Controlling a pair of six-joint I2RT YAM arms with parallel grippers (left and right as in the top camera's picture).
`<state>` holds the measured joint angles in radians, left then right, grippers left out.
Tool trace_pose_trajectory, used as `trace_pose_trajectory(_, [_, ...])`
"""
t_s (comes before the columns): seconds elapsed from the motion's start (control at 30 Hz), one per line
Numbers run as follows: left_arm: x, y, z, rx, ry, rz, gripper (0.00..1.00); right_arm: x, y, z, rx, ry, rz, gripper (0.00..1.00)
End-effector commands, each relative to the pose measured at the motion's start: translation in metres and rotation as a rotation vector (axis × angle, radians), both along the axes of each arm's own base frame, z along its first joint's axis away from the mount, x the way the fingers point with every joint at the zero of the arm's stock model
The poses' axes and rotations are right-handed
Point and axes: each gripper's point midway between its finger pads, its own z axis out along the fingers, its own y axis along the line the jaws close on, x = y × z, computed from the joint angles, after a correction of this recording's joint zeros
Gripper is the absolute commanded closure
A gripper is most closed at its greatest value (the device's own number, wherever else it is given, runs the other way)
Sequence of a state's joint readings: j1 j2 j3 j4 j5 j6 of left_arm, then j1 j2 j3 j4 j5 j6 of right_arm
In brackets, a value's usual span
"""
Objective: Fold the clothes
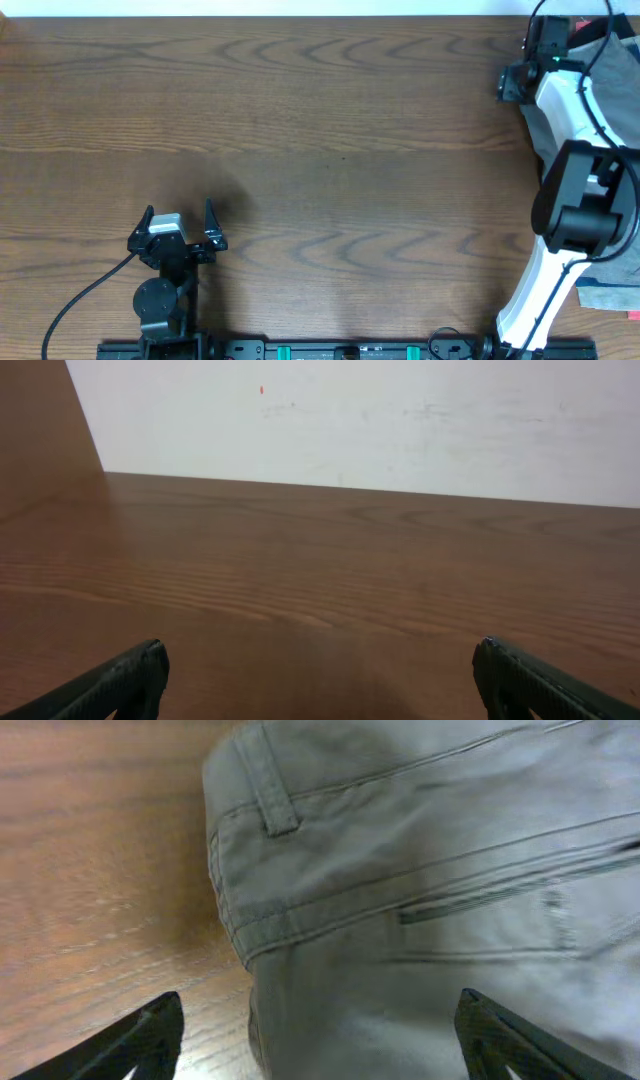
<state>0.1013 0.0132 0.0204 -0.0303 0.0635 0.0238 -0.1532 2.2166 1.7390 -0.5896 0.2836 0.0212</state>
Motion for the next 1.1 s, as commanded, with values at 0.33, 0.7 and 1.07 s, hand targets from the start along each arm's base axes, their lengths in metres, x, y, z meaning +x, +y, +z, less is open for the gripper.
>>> trace_pose_trajectory(0.33, [-0.001,0.0,-0.016,-0.002,0.048,-0.003,0.02,-0.012,-0.034,-0.049,-0.147,0.121,-0.052,0.13])
trace_pose_trajectory(0.7, [-0.001,0.0,-0.016,-0.002,0.048,-0.003,0.02,-0.019,-0.053,-0.045,-0.155,0.114,-0.124,0.99])
trace_pose_trajectory(1.07, [-0.001,0.0,-0.016,-0.002,0.048,-0.003,0.03,-0.009,-0.057,0.054,-0.151,-0.109,-0.199,0.99])
